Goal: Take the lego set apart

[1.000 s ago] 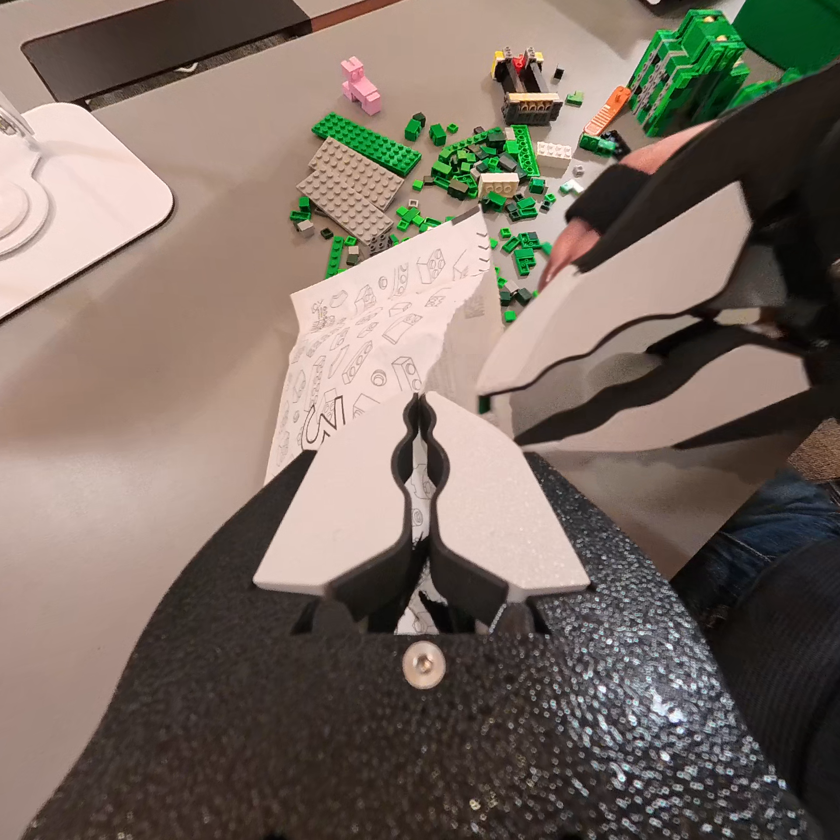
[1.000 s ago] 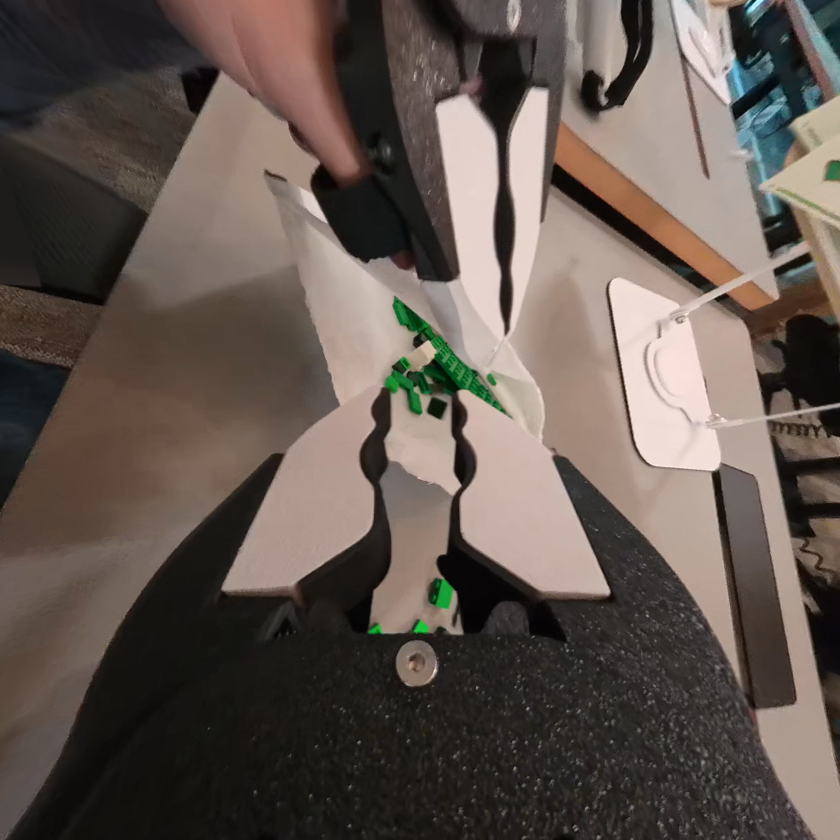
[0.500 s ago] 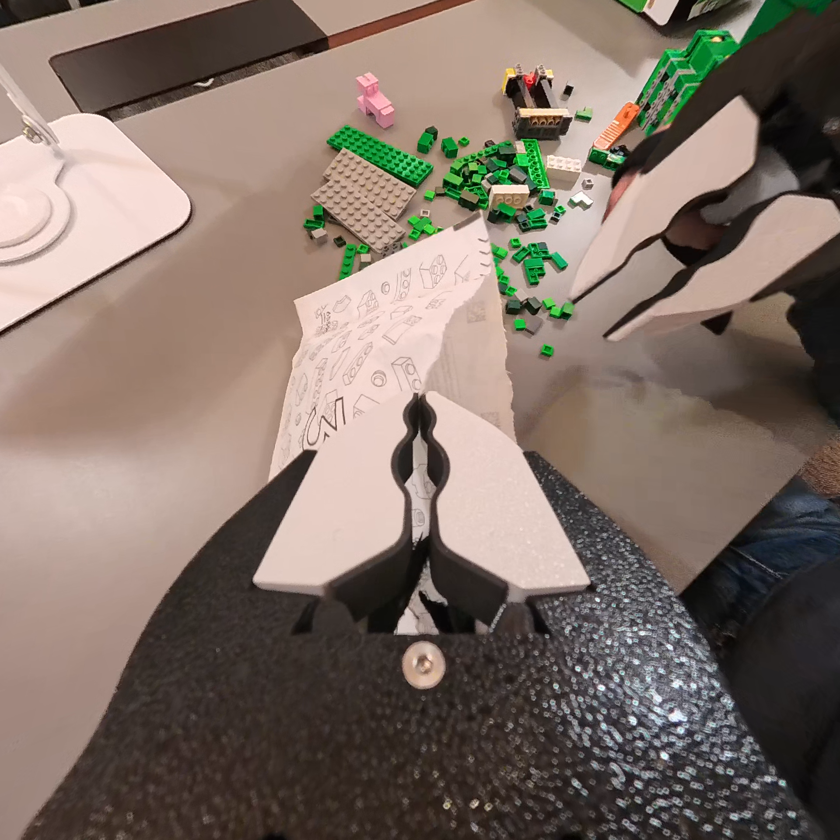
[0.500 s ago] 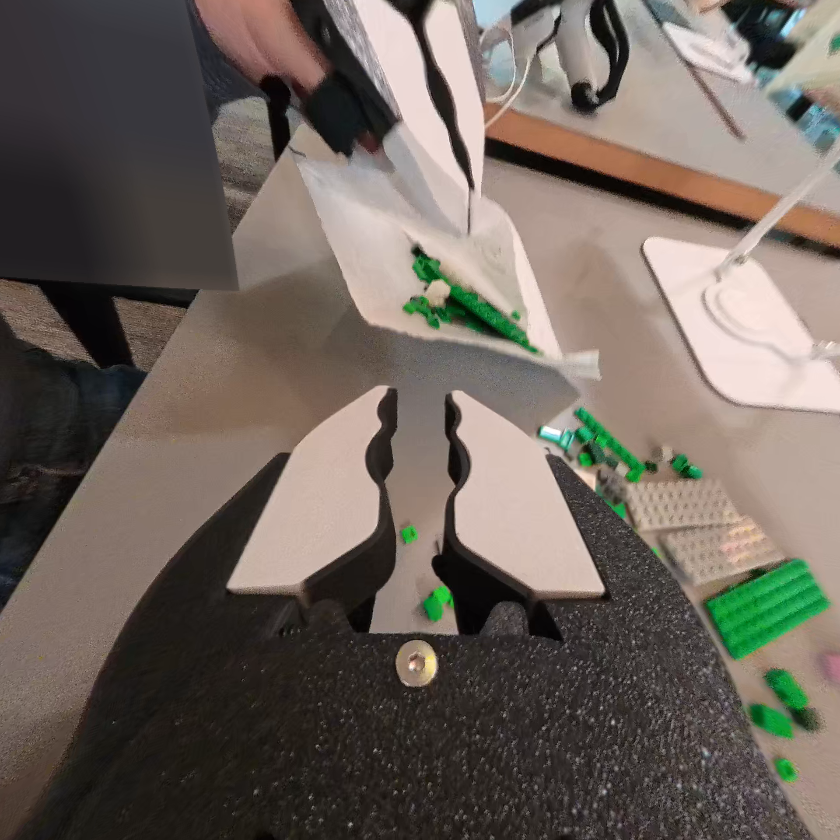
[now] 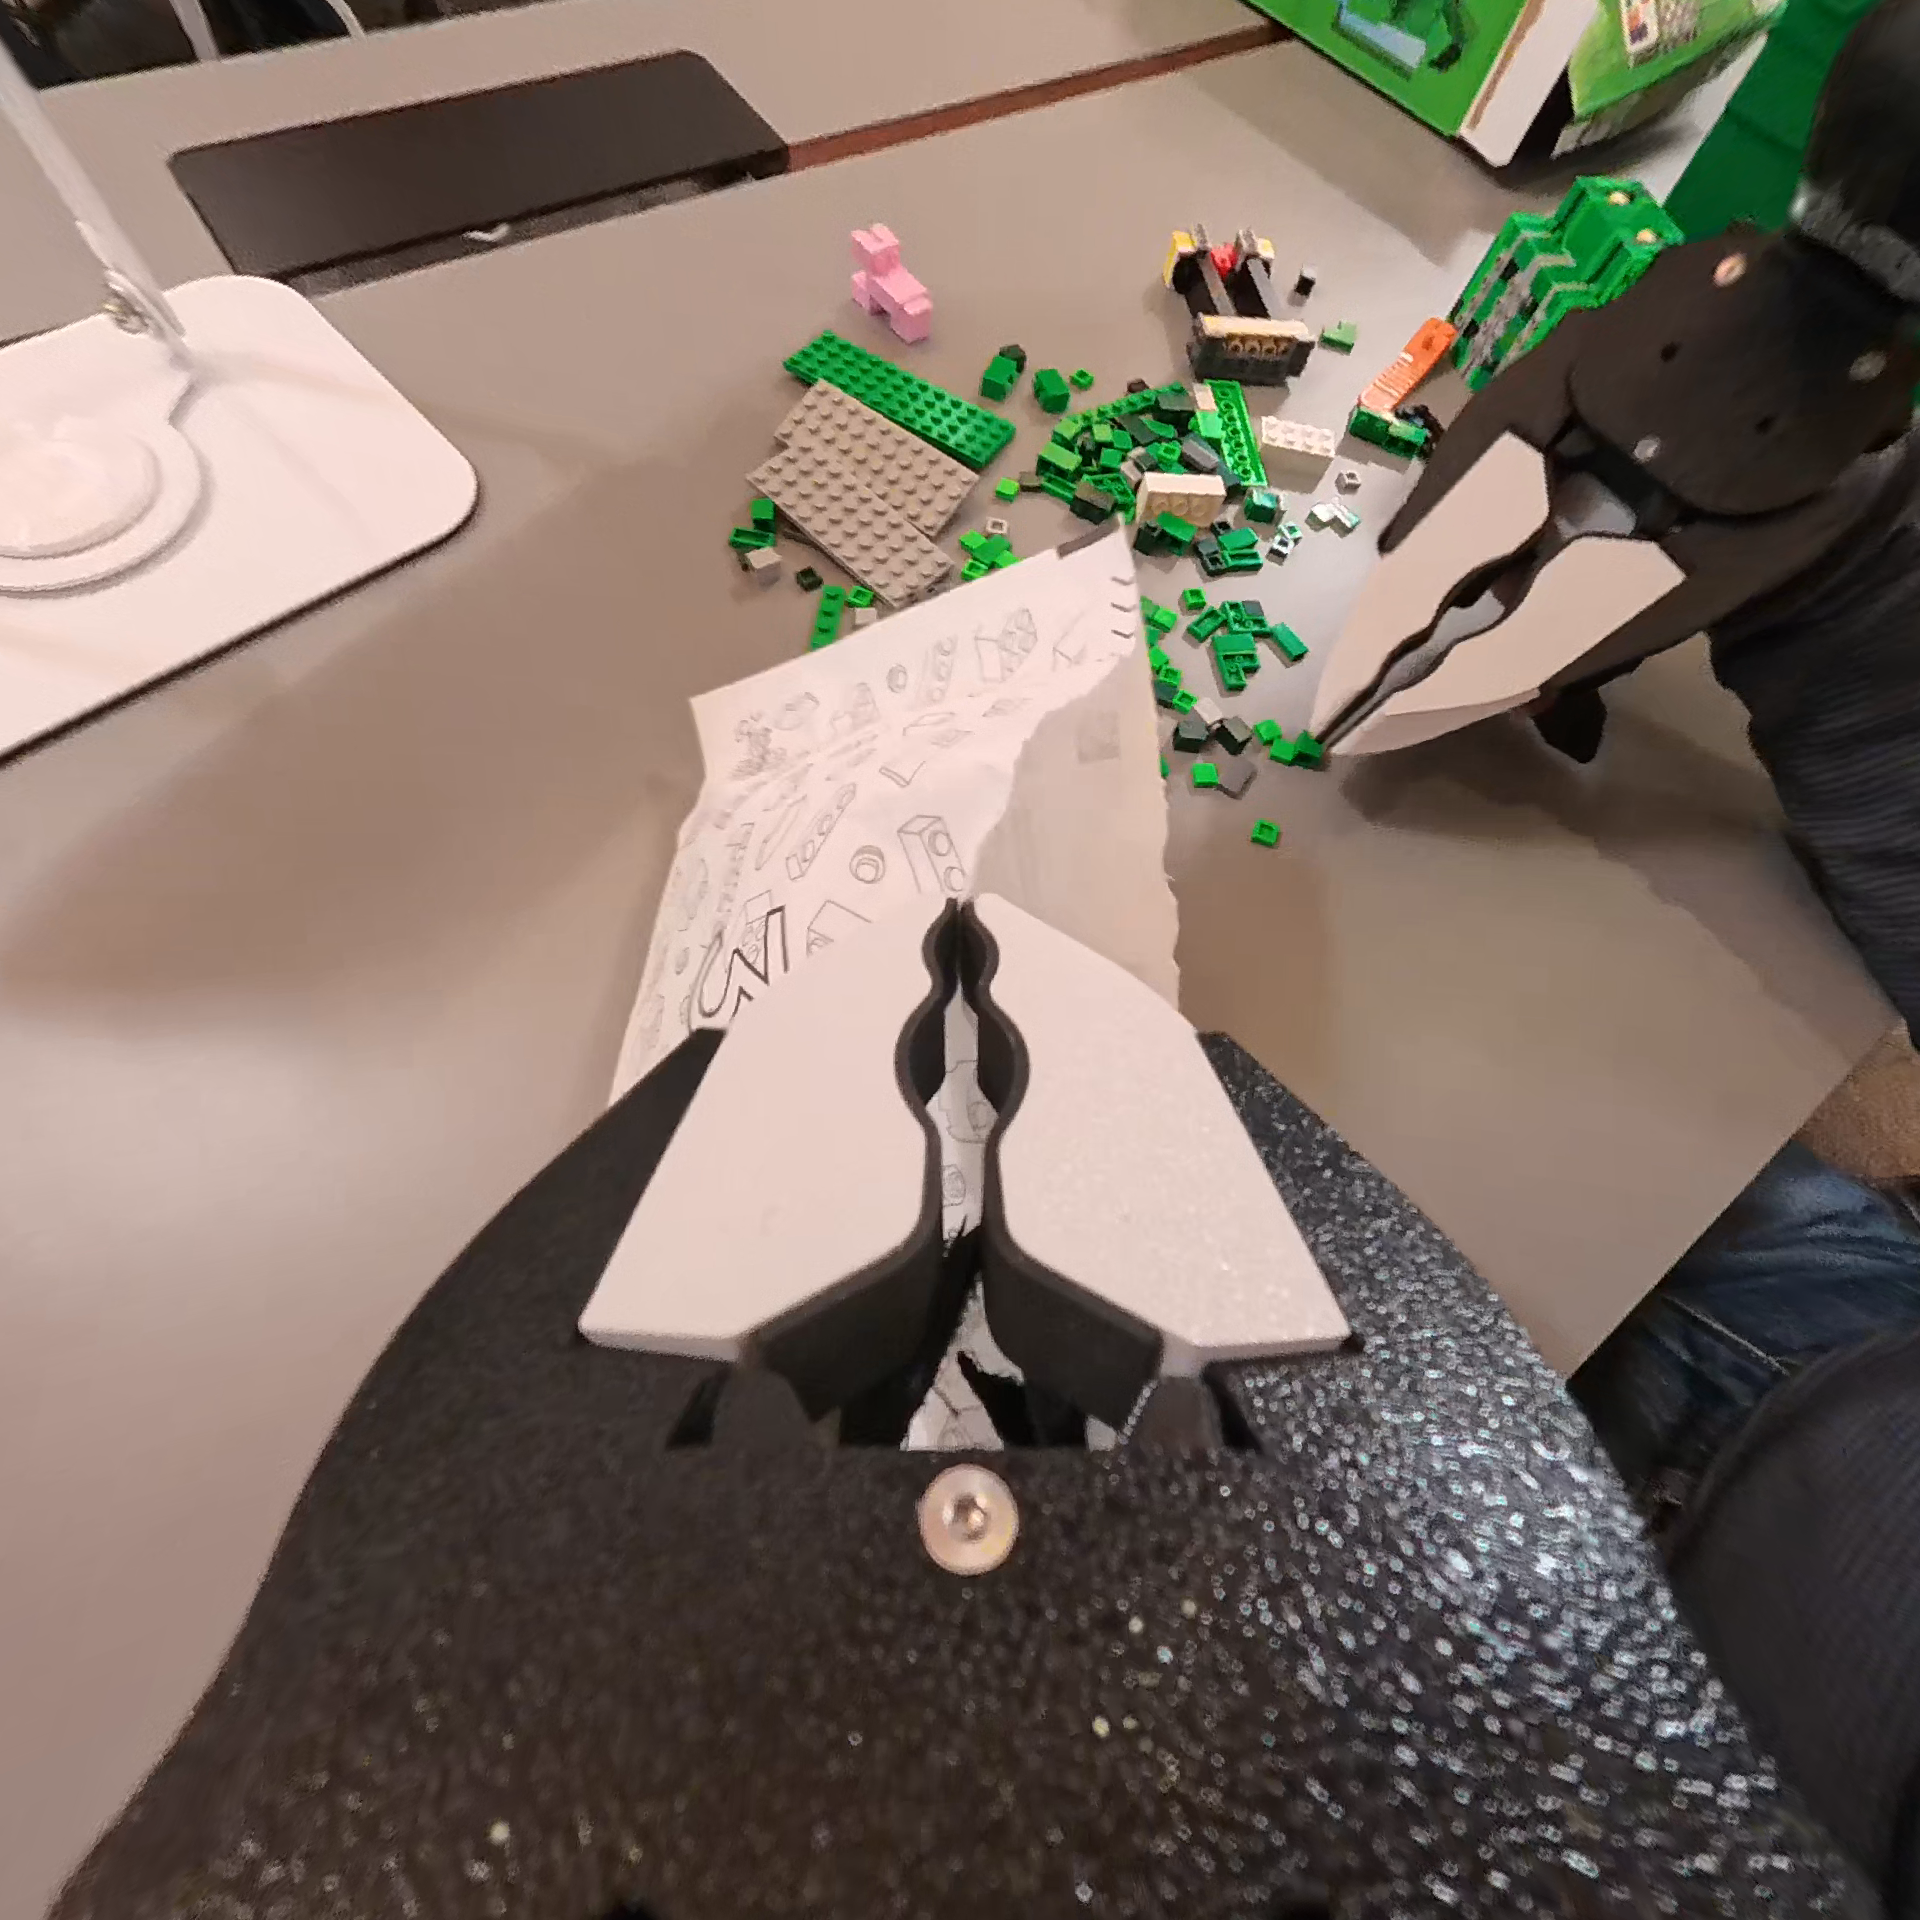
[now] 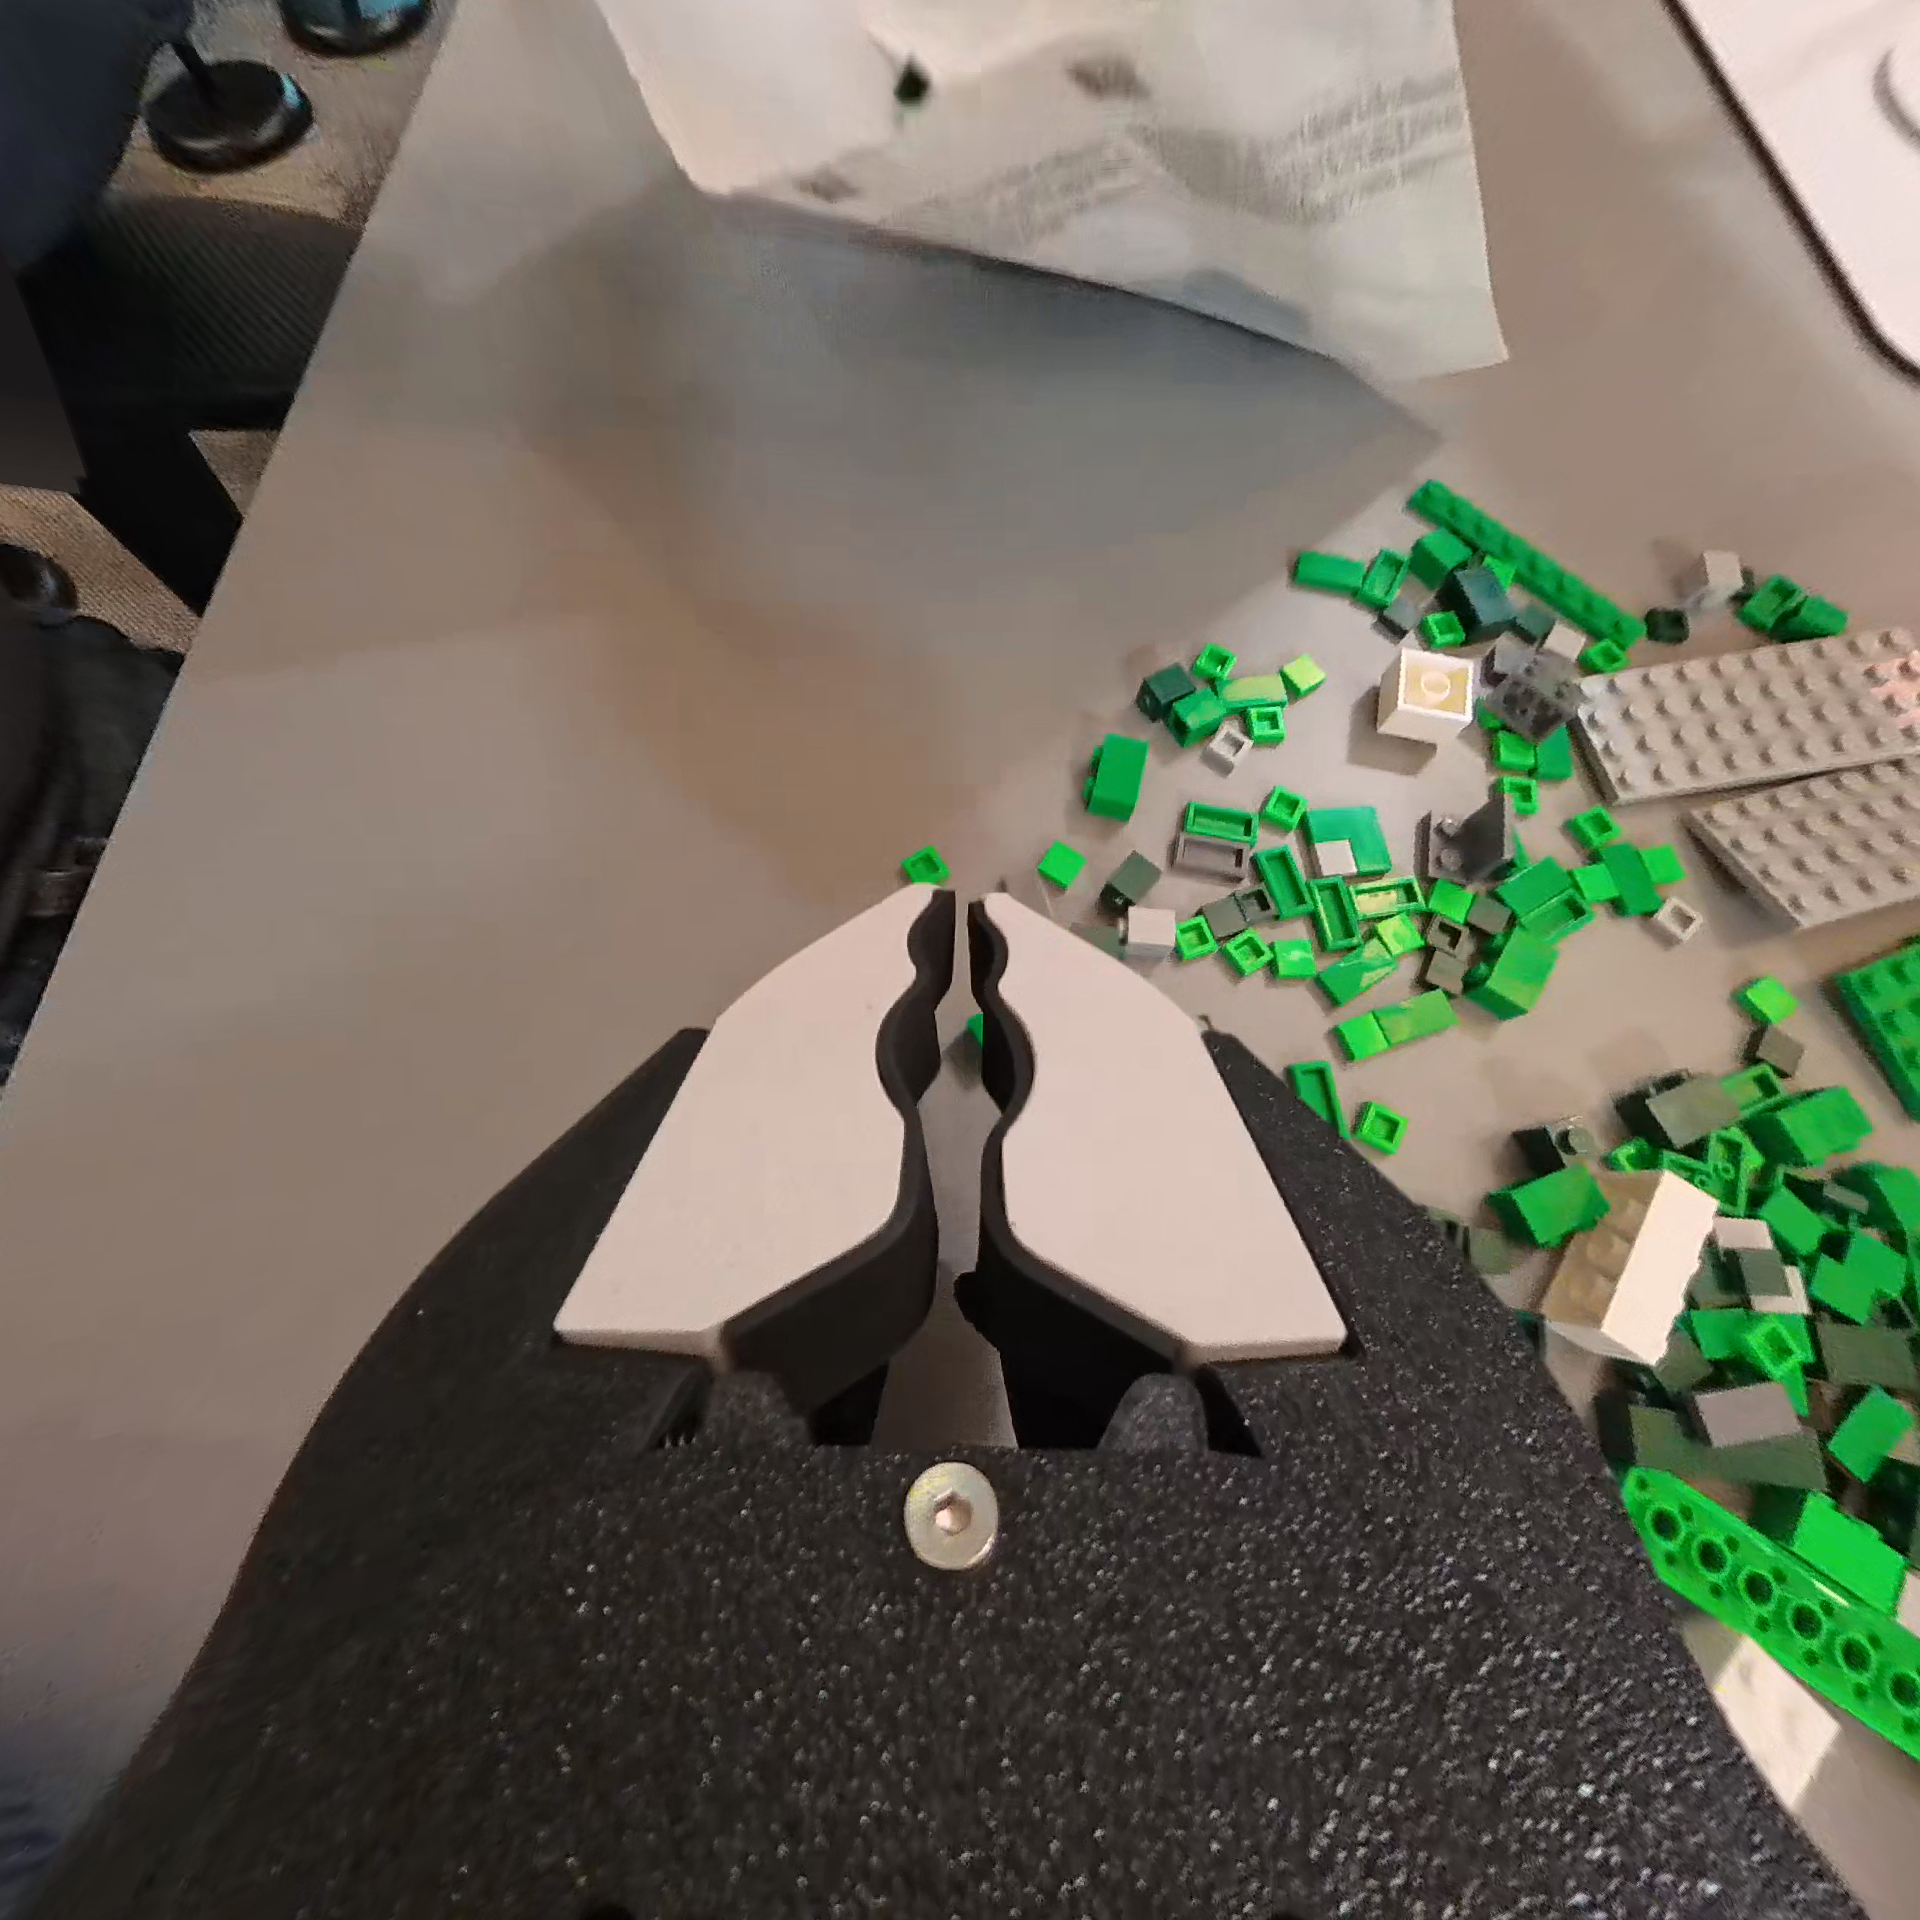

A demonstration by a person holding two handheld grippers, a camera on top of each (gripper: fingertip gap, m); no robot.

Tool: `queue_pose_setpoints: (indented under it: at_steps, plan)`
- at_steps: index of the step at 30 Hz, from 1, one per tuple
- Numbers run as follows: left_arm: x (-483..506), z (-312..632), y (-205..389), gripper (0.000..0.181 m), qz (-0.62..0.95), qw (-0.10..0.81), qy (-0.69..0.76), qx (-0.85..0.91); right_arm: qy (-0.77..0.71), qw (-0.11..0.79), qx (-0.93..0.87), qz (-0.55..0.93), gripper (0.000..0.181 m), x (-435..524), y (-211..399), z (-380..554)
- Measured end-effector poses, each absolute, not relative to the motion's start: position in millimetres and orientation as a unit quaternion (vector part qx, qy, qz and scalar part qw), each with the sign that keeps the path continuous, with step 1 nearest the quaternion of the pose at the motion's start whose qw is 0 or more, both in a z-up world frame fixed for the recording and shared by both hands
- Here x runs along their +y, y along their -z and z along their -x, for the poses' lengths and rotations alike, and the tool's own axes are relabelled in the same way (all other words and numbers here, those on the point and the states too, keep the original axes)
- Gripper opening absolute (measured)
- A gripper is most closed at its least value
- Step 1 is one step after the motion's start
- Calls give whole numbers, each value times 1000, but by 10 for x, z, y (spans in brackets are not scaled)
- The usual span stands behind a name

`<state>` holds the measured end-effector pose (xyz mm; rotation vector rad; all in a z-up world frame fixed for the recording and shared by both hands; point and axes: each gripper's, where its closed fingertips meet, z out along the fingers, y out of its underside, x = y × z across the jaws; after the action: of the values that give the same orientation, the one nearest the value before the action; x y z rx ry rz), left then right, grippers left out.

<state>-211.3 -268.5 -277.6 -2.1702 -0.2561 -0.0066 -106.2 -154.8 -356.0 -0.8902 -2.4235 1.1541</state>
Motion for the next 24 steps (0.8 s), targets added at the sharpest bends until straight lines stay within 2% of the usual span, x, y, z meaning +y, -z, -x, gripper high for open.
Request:
queue_pose_setpoints:
  at_steps: [7,15,24]
  plan:
    - [-2853,2229,2636,0,850,502,69,-144,-391,144,-857,305,6,-1609,3623,1049]
    - [-2889,2284,2659,0,850,500,65,-151,-387,135,-860,303,20,-1680,3681,1075]
    - [-2810,2188,2703,0,858,491,76,-133,-346,135,-878,301,19,-1720,3820,1108]
